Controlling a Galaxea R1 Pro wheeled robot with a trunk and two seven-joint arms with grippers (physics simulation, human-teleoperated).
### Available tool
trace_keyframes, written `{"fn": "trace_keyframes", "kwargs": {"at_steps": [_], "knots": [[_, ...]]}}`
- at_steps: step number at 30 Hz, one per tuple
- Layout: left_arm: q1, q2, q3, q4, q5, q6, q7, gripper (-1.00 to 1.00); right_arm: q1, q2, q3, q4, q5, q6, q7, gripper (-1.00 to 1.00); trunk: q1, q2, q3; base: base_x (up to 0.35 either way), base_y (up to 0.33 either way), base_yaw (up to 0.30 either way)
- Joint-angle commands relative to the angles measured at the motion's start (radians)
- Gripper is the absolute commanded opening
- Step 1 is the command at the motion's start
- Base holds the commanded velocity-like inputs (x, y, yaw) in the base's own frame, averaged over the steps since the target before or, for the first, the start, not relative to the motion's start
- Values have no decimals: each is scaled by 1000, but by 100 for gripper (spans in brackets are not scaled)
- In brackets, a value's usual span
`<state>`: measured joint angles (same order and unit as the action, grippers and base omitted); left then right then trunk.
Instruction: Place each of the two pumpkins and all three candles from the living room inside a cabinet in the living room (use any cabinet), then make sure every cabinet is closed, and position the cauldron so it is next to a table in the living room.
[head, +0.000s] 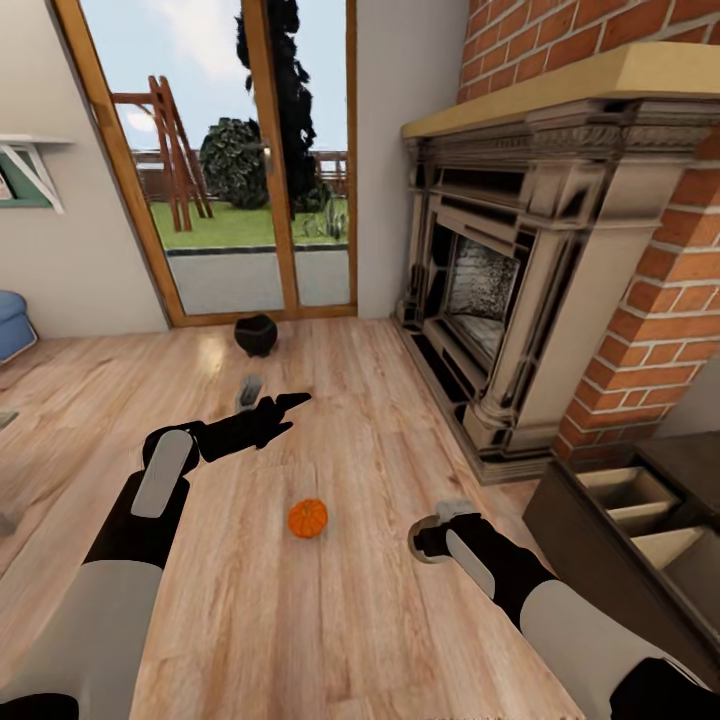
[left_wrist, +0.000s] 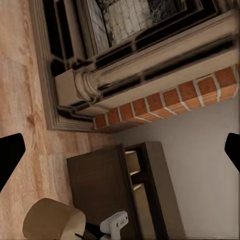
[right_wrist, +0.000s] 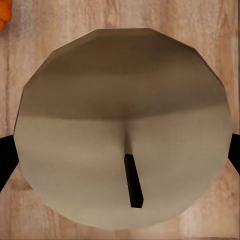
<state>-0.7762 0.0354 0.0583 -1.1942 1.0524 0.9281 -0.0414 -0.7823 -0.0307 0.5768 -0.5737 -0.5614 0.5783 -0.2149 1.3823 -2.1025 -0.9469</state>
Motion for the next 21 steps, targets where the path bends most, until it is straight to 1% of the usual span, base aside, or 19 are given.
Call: {"fn": "trace_keyframes", "kwargs": {"at_steps": [1, 6, 18, 21], "knots": [[0, 0, 0, 1, 0, 0, 0, 100, 0, 0, 0, 0, 0, 0, 0, -100, 0, 0, 1, 0, 247, -272], [0, 0, 0, 2, 0, 0, 0, 100, 0, 0, 0, 0, -1, 0, 0, -100, 0, 0, 3, 0, 223, -272], [0, -2, 0, 2, 0, 0, 0, 100, 0, -1, -1, 1, -3, -1, 0, -100, 0, 0, 10, 0, 23, -272], [0, -3, 0, 0, 0, 0, 0, 100, 0, -2, -2, 2, -3, -2, 0, -100, 0, 0, 12, 0, 235, -272]]}}
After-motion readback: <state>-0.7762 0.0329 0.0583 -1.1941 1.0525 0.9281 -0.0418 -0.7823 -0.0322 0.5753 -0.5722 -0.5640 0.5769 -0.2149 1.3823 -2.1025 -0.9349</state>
